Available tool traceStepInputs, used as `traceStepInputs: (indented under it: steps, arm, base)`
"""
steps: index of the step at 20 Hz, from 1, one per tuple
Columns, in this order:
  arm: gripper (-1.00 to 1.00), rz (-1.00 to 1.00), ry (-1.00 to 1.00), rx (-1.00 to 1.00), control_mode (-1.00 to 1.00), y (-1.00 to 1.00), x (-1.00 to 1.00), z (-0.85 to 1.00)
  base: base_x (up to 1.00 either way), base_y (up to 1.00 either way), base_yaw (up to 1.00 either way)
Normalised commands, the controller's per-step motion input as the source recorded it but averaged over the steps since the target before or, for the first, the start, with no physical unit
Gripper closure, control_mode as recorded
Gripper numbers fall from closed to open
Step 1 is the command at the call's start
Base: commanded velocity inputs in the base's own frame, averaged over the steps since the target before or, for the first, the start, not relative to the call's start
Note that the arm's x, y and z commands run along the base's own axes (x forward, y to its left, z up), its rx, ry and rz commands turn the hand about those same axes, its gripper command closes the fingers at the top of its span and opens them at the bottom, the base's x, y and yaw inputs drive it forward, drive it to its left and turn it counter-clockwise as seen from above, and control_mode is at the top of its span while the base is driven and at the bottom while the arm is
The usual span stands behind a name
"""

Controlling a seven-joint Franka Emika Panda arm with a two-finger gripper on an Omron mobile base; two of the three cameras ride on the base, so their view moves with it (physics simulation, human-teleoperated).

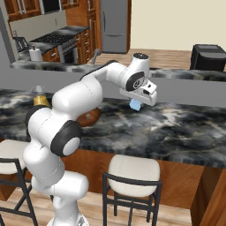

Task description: There are two ice cubes in the ice bowl. Place both ice cubes in the glass cup.

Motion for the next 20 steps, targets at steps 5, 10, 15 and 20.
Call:
traceStepInputs:
  steps: [5,10,15,20]
  arm:
    - [1.0,0.01,0.0,0.0,-1.0,-0.18,0.09,0.0]
    - [1.0,0.03,0.0,0.0,-1.0,-0.43,0.01,0.0]
    - [1.0,0.01,0.0,0.0,-1.0,-0.11,0.0,0.0]
    - [1.0,0.0,0.0,0.0,-1.0,0.0,0.0,0.0]
  base:
    - [0.0,0.0,0.0]
    - [0.0,0.0,0.0]
    - [0.0,0.0,0.0]
    - [0.0,0.0,0.0]
